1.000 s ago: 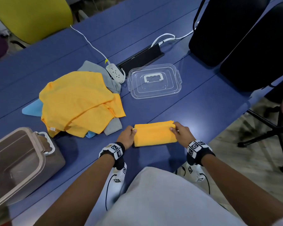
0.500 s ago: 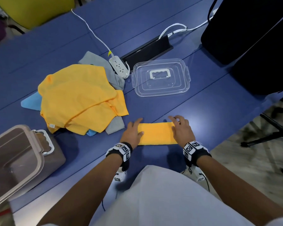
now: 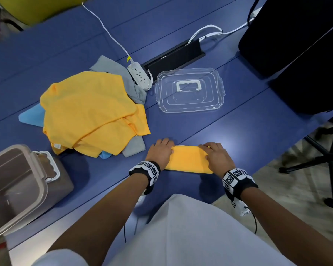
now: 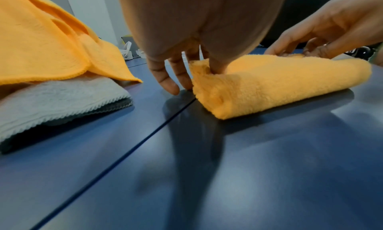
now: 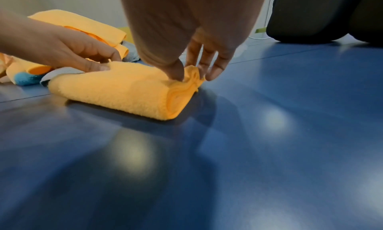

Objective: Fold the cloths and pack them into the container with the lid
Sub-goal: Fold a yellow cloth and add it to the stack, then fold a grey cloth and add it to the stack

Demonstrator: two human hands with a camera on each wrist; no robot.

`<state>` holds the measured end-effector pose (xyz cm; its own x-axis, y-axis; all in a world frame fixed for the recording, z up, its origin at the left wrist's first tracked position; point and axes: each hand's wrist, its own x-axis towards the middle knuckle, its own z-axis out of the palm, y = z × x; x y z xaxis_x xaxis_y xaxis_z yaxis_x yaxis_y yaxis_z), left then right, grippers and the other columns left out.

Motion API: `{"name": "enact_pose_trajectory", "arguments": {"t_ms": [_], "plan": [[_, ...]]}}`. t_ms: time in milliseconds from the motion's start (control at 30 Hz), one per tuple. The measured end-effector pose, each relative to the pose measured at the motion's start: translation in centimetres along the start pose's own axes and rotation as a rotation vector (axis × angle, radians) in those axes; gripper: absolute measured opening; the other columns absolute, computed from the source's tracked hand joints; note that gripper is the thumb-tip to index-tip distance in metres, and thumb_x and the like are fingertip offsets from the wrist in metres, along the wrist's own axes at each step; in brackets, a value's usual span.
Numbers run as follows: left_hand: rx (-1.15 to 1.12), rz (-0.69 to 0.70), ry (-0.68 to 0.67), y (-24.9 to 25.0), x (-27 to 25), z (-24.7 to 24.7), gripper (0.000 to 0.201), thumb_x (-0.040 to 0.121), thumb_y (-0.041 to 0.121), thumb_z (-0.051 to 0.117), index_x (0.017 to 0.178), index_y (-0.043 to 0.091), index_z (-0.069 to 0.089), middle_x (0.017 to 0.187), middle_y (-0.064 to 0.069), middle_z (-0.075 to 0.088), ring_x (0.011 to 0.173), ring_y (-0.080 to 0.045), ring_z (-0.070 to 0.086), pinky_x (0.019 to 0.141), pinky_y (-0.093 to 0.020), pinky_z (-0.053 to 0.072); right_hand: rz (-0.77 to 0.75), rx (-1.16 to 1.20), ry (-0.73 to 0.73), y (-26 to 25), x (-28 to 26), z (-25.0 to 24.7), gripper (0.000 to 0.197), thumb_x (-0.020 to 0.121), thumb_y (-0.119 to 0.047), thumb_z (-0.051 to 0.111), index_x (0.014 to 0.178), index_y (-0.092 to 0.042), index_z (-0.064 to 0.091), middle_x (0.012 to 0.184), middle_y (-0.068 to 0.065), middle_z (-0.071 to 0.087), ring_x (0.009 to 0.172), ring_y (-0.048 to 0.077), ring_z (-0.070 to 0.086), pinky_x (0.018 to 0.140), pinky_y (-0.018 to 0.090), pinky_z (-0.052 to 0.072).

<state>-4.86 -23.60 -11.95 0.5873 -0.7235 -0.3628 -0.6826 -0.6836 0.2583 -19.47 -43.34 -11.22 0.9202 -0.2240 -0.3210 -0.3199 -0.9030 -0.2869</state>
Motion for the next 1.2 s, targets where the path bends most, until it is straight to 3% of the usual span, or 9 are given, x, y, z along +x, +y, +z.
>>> {"name": "enact_pose_trajectory", "arguments": {"t_ms": [233, 367, 467, 600, 700, 767, 967, 1100, 1200], "plan": [[-0.064, -0.062, -0.041, 0.2, 0.3, -1.7, 0.036, 0.098, 0.026, 0.049, 0.132, 0.015, 0.043, 0.138, -0.01, 0.041, 0.121, -0.031, 0.043, 0.091, -0.044, 0.044, 0.119, -0.094, -0.231, 0.0, 2.9, -1.4, 0.059, 0.081, -0.006, 0.048, 0.137, -0.023, 0.04, 0.126, 0.007, 0.043, 0.116, 0.029, 0.042, 0.082, 0.039, 0.047], [-0.091, -0.15, 0.059, -3.8, -0.1, -4.5, 0.037, 0.096, 0.026, 0.051, 0.13, 0.013, 0.046, 0.129, -0.011, 0.047, 0.115, -0.031, 0.048, 0.089, -0.045, 0.046, 0.311, -0.035, -0.165, 2.9, 3.9, -3.5, 0.05, 0.082, -0.006, 0.05, 0.132, -0.017, 0.046, 0.128, 0.013, 0.043, 0.116, 0.035, 0.044, 0.086, 0.043, 0.046], [-0.011, -0.189, 0.004, -7.5, -1.3, -6.0, 0.025, 0.095, 0.019, 0.048, 0.118, 0.01, 0.053, 0.12, -0.011, 0.054, 0.108, -0.031, 0.054, 0.077, -0.039, 0.044, 0.381, 0.008, -0.043, 4.4, 4.1, -4.3, 0.045, 0.08, -0.007, 0.054, 0.124, -0.016, 0.055, 0.122, 0.016, 0.048, 0.11, 0.04, 0.049, 0.088, 0.044, 0.047], [0.148, -0.243, -0.075, -11.0, -4.1, -5.4, 0.057, 0.087, 0.032, 0.064, 0.135, 0.015, 0.038, 0.131, -0.009, 0.046, 0.109, -0.031, 0.055, 0.075, -0.04, 0.047, 0.293, 0.049, 0.101, 2.5, 4.8, -4.9, 0.039, 0.076, -0.002, 0.058, 0.114, -0.009, 0.061, 0.116, 0.021, 0.052, 0.106, 0.043, 0.05, 0.086, 0.048, 0.047], [0.242, -0.18, -0.08, -13.0, -5.4, -5.1, 0.09, 0.075, 0.056, 0.071, 0.145, 0.038, 0.018, 0.136, -0.008, 0.033, 0.107, -0.034, 0.055, 0.081, -0.04, 0.049, 0.181, 0.097, 0.153, -0.7, 5.4, -5.3, 0.041, 0.074, 0.0, 0.062, 0.114, -0.008, 0.061, 0.118, 0.02, 0.053, 0.111, 0.043, 0.049, 0.088, 0.048, 0.046], [0.292, -0.142, -0.166, -13.2, -5.9, -4.6, 0.088, 0.074, 0.061, 0.069, 0.144, 0.044, 0.018, 0.139, -0.008, 0.028, 0.106, -0.036, 0.054, 0.081, -0.041, 0.046, 0.091, 0.104, 0.158, -3.0, 5.8, -5.3, 0.043, 0.075, -0.001, 0.063, 0.117, -0.008, 0.06, 0.117, 0.018, 0.054, 0.113, 0.04, 0.05, 0.09, 0.047, 0.046], [0.332, -0.189, -0.079, -10.8, -6.5, -2.9, 0.038, 0.097, 0.013, 0.044, 0.134, 0.013, 0.037, 0.141, -0.015, 0.032, 0.096, -0.033, 0.056, 0.062, -0.037, 0.043, -0.083, 0.113, 0.041, -9.7, 6.4, -6.0, 0.036, 0.086, -0.008, 0.056, 0.121, -0.014, 0.056, 0.121, 0.009, 0.048, 0.115, 0.029, 0.048, 0.091, 0.037, 0.042], [-0.018, -0.226, 0.119, -10.2, -6.1, -4.8, 0.021, 0.095, 0.008, 0.046, 0.116, 0.01, 0.05, 0.117, -0.012, 0.044, 0.09, -0.032, 0.053, 0.063, -0.038, 0.04, -0.171, 0.163, -0.111, -12.8, 6.6, -6.9, 0.033, 0.089, -0.014, 0.053, 0.122, -0.019, 0.054, 0.115, 0.001, 0.053, 0.11, 0.022, 0.055, 0.094, 0.038, 0.046], [-0.779, -0.182, 0.429, -9.1, -5.9, -9.6, 0.012, 0.095, 0.008, 0.052, 0.084, 0.013, 0.055, 0.08, -0.007, 0.055, 0.066, -0.018, 0.051, 0.057, -0.026, 0.041, -0.208, 0.421, -0.018, -15.4, 6.9, -8.3, 0.032, 0.089, -0.012, 0.06, 0.12, -0.016, 0.056, 0.096, -0.002, 0.056, 0.089, 0.02, 0.06, 0.09, 0.04, 0.05]]}}
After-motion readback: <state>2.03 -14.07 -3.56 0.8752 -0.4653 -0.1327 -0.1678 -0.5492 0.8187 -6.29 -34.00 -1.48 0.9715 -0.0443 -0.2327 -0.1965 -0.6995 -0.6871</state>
